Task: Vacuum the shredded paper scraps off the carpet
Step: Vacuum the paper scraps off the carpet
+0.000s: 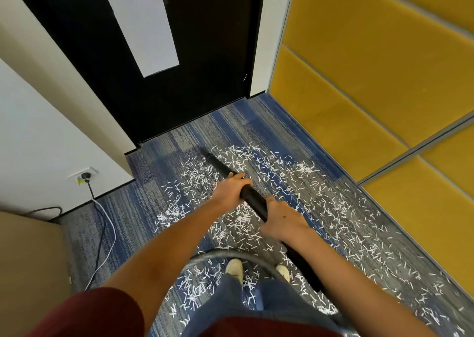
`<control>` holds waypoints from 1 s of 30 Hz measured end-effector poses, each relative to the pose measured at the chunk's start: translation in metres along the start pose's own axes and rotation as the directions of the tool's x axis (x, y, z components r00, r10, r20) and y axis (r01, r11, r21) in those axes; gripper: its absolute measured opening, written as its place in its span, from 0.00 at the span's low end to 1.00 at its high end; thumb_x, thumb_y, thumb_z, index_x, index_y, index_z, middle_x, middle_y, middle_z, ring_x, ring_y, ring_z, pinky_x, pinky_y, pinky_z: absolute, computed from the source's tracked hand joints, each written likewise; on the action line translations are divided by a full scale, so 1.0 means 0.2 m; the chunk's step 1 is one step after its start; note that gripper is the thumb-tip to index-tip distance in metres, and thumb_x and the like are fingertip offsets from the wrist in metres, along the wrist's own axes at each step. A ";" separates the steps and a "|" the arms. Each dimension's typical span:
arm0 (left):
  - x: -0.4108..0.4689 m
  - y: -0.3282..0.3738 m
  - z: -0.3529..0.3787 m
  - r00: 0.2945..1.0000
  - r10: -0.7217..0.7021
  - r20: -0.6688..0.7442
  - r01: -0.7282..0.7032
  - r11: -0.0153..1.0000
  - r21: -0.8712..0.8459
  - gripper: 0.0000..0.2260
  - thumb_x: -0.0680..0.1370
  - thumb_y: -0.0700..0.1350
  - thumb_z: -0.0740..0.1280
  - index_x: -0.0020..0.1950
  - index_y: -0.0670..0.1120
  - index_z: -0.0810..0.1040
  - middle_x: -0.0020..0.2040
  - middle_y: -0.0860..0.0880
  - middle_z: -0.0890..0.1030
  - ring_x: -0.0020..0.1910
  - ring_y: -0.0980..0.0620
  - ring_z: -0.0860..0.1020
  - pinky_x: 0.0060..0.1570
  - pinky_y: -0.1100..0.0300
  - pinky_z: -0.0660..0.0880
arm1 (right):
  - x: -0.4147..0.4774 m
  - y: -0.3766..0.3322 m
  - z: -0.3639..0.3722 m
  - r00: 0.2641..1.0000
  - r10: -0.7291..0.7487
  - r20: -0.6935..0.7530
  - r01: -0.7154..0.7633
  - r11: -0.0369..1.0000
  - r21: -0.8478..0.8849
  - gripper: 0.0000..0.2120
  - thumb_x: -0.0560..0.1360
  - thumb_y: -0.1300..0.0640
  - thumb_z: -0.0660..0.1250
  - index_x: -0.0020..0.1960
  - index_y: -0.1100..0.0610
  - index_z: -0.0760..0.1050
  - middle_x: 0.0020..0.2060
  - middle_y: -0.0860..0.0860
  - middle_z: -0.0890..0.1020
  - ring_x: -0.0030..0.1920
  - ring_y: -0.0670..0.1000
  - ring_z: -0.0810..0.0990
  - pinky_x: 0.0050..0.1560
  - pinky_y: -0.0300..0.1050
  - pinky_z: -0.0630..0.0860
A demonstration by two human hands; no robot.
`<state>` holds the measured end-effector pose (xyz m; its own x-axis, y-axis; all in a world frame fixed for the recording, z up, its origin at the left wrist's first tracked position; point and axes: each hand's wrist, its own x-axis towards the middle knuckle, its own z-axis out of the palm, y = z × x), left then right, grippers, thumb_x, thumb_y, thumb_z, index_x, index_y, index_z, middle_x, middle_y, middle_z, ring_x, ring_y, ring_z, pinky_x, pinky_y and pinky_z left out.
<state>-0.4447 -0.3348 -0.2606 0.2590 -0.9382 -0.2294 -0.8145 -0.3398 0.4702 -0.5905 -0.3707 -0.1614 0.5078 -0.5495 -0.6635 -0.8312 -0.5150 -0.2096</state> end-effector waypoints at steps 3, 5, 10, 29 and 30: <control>0.01 0.03 0.00 0.999 0.040 -0.007 -0.040 0.999 0.000 0.11 0.74 0.37 0.68 0.54 0.48 0.77 0.64 0.48 0.74 0.63 0.41 0.73 0.63 0.47 0.70 | -0.02 0.02 0.00 1.000 0.021 -0.002 -0.021 1.000 0.020 0.19 0.74 0.59 0.65 0.62 0.56 0.63 0.45 0.52 0.73 0.42 0.52 0.77 0.41 0.45 0.77; 0.01 0.04 -0.01 0.999 0.050 0.004 -0.050 0.999 0.005 0.11 0.74 0.36 0.67 0.55 0.48 0.77 0.65 0.48 0.73 0.64 0.42 0.72 0.64 0.48 0.70 | -0.02 0.02 0.00 1.000 0.023 -0.005 -0.023 0.999 0.028 0.19 0.74 0.60 0.65 0.62 0.56 0.64 0.45 0.52 0.73 0.42 0.53 0.79 0.44 0.46 0.79; -0.04 0.02 -0.01 0.997 0.072 -0.011 -0.071 0.997 0.014 0.12 0.73 0.37 0.69 0.54 0.48 0.77 0.62 0.49 0.75 0.59 0.46 0.75 0.61 0.52 0.72 | -0.04 0.00 0.02 1.000 0.002 0.000 -0.002 1.000 0.021 0.18 0.74 0.61 0.64 0.62 0.57 0.65 0.42 0.51 0.73 0.42 0.53 0.79 0.44 0.46 0.79; -0.21 0.08 0.10 0.997 -0.073 0.007 0.073 0.996 0.056 0.11 0.74 0.41 0.68 0.54 0.52 0.75 0.55 0.53 0.75 0.53 0.50 0.76 0.58 0.54 0.74 | -0.14 0.12 0.07 0.983 -0.176 0.046 0.177 0.984 -0.016 0.20 0.73 0.58 0.67 0.63 0.58 0.66 0.44 0.52 0.73 0.42 0.54 0.76 0.42 0.45 0.76; -0.21 0.10 0.12 0.996 -0.088 0.007 0.087 0.995 0.055 0.12 0.74 0.40 0.68 0.54 0.52 0.75 0.55 0.53 0.75 0.53 0.50 0.76 0.58 0.53 0.75 | -0.15 0.14 0.07 0.982 -0.181 0.050 0.181 0.983 -0.006 0.20 0.73 0.59 0.67 0.63 0.58 0.66 0.44 0.52 0.73 0.42 0.54 0.76 0.41 0.44 0.75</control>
<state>-0.4845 -0.3002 -0.2610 0.3258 -0.9044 -0.2757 -0.8159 -0.4163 0.4012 -0.6325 -0.3600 -0.1584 0.6377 -0.4138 -0.6497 -0.7239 -0.6103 -0.3217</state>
